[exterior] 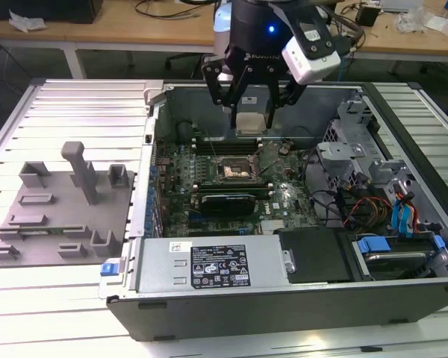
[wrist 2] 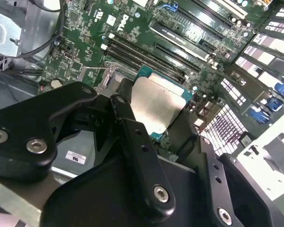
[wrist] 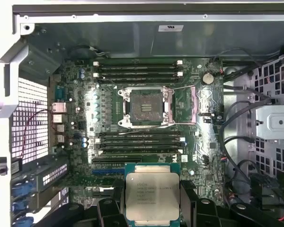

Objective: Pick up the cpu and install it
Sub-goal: 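Pick up the cpu and move it towards the insertion slot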

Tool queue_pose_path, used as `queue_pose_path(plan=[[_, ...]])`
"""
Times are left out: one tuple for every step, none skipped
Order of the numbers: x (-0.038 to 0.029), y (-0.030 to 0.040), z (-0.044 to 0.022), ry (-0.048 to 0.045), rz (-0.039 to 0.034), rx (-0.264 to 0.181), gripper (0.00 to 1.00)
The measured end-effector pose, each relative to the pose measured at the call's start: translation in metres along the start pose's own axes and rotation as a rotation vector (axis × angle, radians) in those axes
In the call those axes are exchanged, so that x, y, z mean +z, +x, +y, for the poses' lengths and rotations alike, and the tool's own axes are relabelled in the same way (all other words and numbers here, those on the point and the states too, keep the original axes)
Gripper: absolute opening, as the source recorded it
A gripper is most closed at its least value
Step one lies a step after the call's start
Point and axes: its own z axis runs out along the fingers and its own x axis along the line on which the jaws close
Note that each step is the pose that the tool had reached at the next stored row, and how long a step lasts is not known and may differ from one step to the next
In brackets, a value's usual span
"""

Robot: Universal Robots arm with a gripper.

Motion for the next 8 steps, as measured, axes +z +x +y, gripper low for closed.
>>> queue_pose_path(plan=[[0.0019, -0.0003, 0.0000, -0.0001, 0.0000, 0.000, 0.55], [0.0037, -0.0006, 0.0000, -0.0001, 0.0000, 0.000, 0.55], [0.0060, -0.0010, -0.0001, -0.0001, 0.0000, 0.000, 0.55], [0.0078, -0.0015, -0.0001, 0.0000, 0.0000, 0.000, 0.55], [0.0096, -0.0026, -0.0001, -0.0001, 0.0000, 0.000, 0.55], [0.0106, -0.0037, -0.0001, 0.0000, 0.0001, 0.000, 0.55], [0.0131, -0.0065, -0.0001, 0.0000, 0.0000, 0.000, 0.55], [0.0147, -0.0082, 0.0000, -0.0001, 0.0000, 0.000, 0.55]])
